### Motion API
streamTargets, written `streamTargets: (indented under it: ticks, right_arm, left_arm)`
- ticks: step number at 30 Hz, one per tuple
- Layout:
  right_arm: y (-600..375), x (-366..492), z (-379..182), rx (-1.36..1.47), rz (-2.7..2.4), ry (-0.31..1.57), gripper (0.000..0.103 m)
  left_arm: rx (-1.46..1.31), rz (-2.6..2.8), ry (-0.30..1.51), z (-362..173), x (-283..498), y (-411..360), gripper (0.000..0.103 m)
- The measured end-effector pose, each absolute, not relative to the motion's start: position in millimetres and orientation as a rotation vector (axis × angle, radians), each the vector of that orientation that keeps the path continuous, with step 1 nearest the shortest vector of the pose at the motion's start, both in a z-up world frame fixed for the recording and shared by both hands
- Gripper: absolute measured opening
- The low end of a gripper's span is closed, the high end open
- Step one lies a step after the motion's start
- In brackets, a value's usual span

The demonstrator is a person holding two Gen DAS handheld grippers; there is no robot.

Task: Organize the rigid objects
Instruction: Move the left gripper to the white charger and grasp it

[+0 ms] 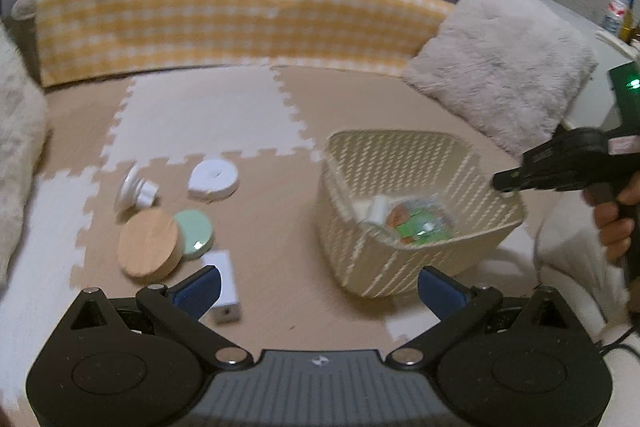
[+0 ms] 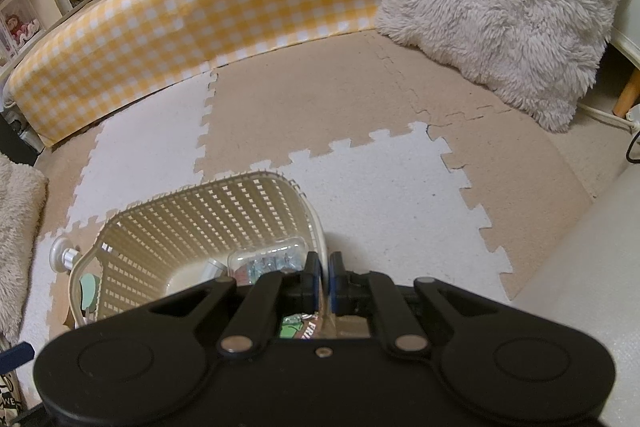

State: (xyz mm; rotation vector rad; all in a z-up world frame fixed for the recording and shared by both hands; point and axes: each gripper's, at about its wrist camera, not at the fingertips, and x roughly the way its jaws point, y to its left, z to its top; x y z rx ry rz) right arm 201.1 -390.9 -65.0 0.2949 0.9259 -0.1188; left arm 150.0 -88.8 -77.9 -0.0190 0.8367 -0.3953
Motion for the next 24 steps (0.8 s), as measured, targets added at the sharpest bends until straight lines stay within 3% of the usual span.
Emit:
streamTargets:
  ticks: [17, 24]
  right_arm:
    - [-388, 201, -64, 0.278, -0.125, 0.93, 0.005]
    - [-388, 201, -65, 0.276, -0.125, 0.932, 0.006]
  left_arm:
    - [-0.143, -0.24, 0.83, -121, 163, -53, 0.101]
    - [-0.15, -0.183, 0.814, -125, 179, -57, 0.067]
